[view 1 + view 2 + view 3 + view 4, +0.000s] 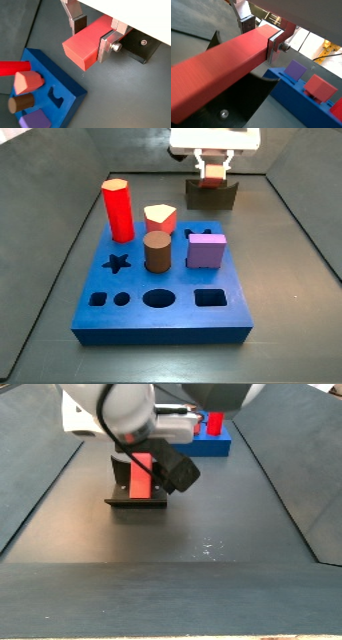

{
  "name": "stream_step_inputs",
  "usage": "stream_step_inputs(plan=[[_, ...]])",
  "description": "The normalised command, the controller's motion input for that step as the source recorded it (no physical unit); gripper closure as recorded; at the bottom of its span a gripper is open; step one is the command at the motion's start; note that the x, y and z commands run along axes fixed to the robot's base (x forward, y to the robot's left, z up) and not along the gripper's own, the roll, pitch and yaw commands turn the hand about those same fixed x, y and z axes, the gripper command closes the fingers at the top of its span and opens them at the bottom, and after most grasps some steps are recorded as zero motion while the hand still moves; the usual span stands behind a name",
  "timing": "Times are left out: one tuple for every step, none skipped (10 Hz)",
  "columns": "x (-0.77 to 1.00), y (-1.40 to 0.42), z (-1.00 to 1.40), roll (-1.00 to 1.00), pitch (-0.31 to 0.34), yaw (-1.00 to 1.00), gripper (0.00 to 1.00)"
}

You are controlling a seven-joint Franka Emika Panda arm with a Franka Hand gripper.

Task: Pick up the rectangle object. Move up. Place the rectangle object on the fixture. Regrasp the rectangle object. Move to above the board. Insert the rectangle object.
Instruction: Place the rectangle object on the fixture, then regrasp the rectangle object.

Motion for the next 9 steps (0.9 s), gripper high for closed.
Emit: stream_step_inputs(plan=[[0.0,0.0,0.0,0.0,0.0,0.0,0.0],[0.0,0.0,1.0,0.04,0.0,0.02,0.0],[0.0,0.0,1.0,0.04,0.003,0.02,0.0],[-0.02,0.0,1.0,0.05,0.02,0.03,0.0],[-0.03,0.0,1.0,0.06,0.038,0.02,0.0],[-0.03,0.01,1.0,0.06,0.052,0.02,0.0],[-0.03,0.01,0.9,0.05,0.078,0.01,0.0],[-0.02,0.01,0.72,0.05,0.085,0.0,0.0],[-0.02,0.01,0.47,0.04,0.087,-0.02,0.0]])
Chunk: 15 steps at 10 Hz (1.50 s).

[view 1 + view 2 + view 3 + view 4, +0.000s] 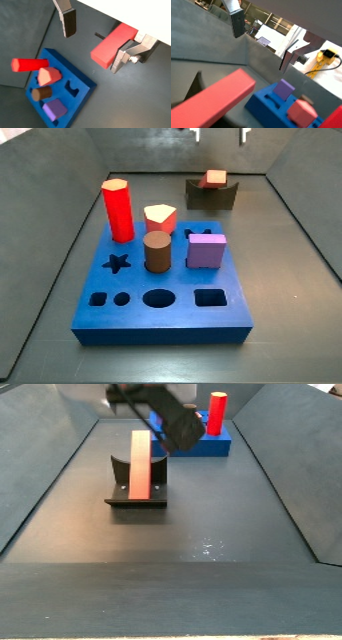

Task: Pick up the rectangle object. Move up. Place the rectangle object on the fixture. Regrasp the rectangle object. Move to above the board. Insert the rectangle object.
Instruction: Regrasp the rectangle object.

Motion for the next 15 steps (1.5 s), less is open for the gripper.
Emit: stream_step_inputs(plan=[[-0.02,0.01,0.28,0.03,0.082,-0.03,0.0],[0.16,-0.83,0.86,1.0,0.057,0.03,0.0],[0.16,-0.82,0.81,1.0,0.057,0.03,0.0],[0.08,-0.64,0.64,1.0,0.052,0.03,0.0],[0.02,-0.44,0.45,1.0,0.048,0.03,0.0],[-0.02,-0.24,0.24,1.0,0.045,0.03,0.0],[-0.02,-0.1,0.08,1.0,0.043,0.03,0.0],[-0.01,-0.05,0.04,1.0,0.043,0.03,0.0],[-0.02,-0.05,0.04,1.0,0.042,0.03,0.0],[-0.02,-0.04,0.03,1.0,0.039,0.03,0.0],[-0.02,-0.03,0.01,1.0,0.035,0.03,0.0],[-0.02,-0.02,0.01,1.0,0.032,0.03,0.0],[-0.02,-0.02,0.02,1.0,0.03,0.03,0.0],[-0.01,-0.02,0.01,1.0,0.025,0.03,0.0],[0.0,-0.02,0.01,1.0,0.022,0.03,0.0]])
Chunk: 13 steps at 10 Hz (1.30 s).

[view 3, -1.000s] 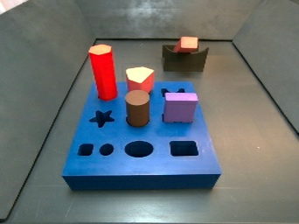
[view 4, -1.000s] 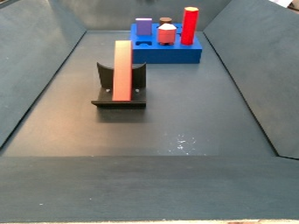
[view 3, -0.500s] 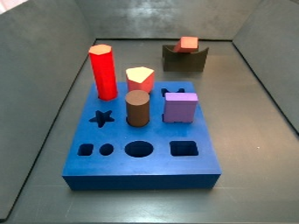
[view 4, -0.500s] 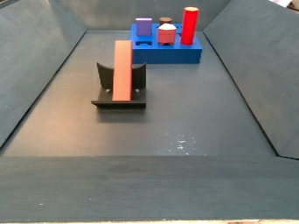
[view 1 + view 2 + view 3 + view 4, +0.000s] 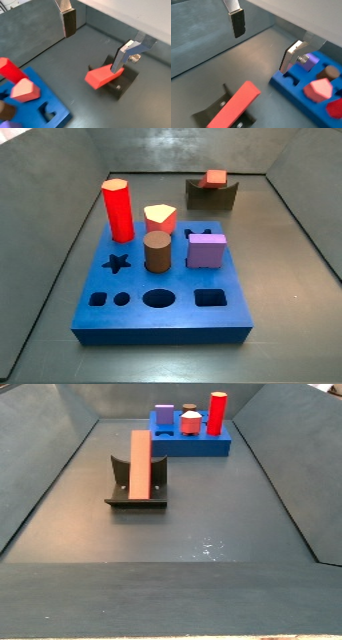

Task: Pick up the rectangle object. Move up. Place the rectangle object on the fixture. Regrasp the rectangle object. Move to above the board. Insert the rectangle object.
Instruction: Regrasp the rectangle object.

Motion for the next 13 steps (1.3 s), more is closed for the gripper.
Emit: stream_step_inputs(plan=[[0.0,-0.02,0.01,1.0,0.02,0.03,0.0],[0.01,-0.02,0.01,1.0,0.021,0.04,0.0],[0.01,-0.02,0.01,1.0,0.028,0.04,0.0],[0.01,-0.02,0.01,1.0,0.034,0.04,0.0],[0.02,-0.02,0.0,1.0,0.039,0.04,0.0],[0.04,-0.02,0.01,1.0,0.053,0.05,0.0],[0.04,-0.03,0.01,1.0,0.061,0.05,0.0],[0.07,-0.03,0.0,1.0,0.079,0.06,0.0],[0.08,-0.03,0.0,1.0,0.098,0.06,0.0],[0.09,-0.04,0.0,1.0,0.124,0.08,0.0],[0.1,-0.04,0.0,1.0,0.14,0.09,0.0],[0.1,-0.04,0.0,1.0,0.169,0.11,0.0],[0.09,-0.05,0.0,1.0,0.193,0.14,0.0]])
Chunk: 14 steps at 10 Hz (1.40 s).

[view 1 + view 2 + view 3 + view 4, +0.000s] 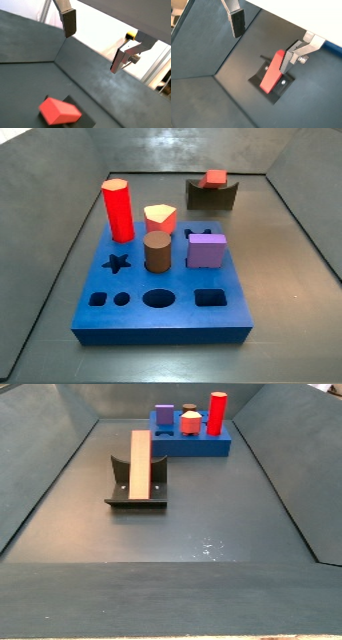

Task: Pick up the rectangle object. Move up. Place the rectangle object on the fixture. Regrasp the rectangle object. Move to above the board. Insert the rectangle object.
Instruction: Regrasp the rectangle object.

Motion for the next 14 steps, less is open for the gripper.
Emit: stream_step_inputs(plan=[[0.1,-0.05,-0.01,0.94,0.206,0.18,0.0],[0.1,-0.05,-0.01,0.68,0.179,0.21,0.0],[0.1,-0.05,-0.01,0.49,0.152,0.22,0.0],[0.1,-0.05,0.0,0.33,0.12,0.23,0.0],[0.09,-0.04,0.0,0.21,0.07,0.23,0.0],[0.08,-0.04,-0.01,0.18,0.034,0.22,0.0],[0.08,-0.04,-0.01,0.17,0.018,0.21,0.0],[0.03,0.05,-1.0,0.08,0.038,0.18,0.0],[0.03,0.05,-1.0,0.08,0.034,0.16,0.0],[0.05,0.04,-1.0,0.06,-0.028,0.14,0.0],[0.06,0.04,-1.0,0.06,-0.056,0.13,0.0],[0.07,0.04,-1.0,0.06,-0.089,0.1,0.0],[0.08,0.03,-1.0,0.07,-0.108,0.06,0.0],[0.08,0.03,-1.0,0.08,-0.11,0.04,0.0]])
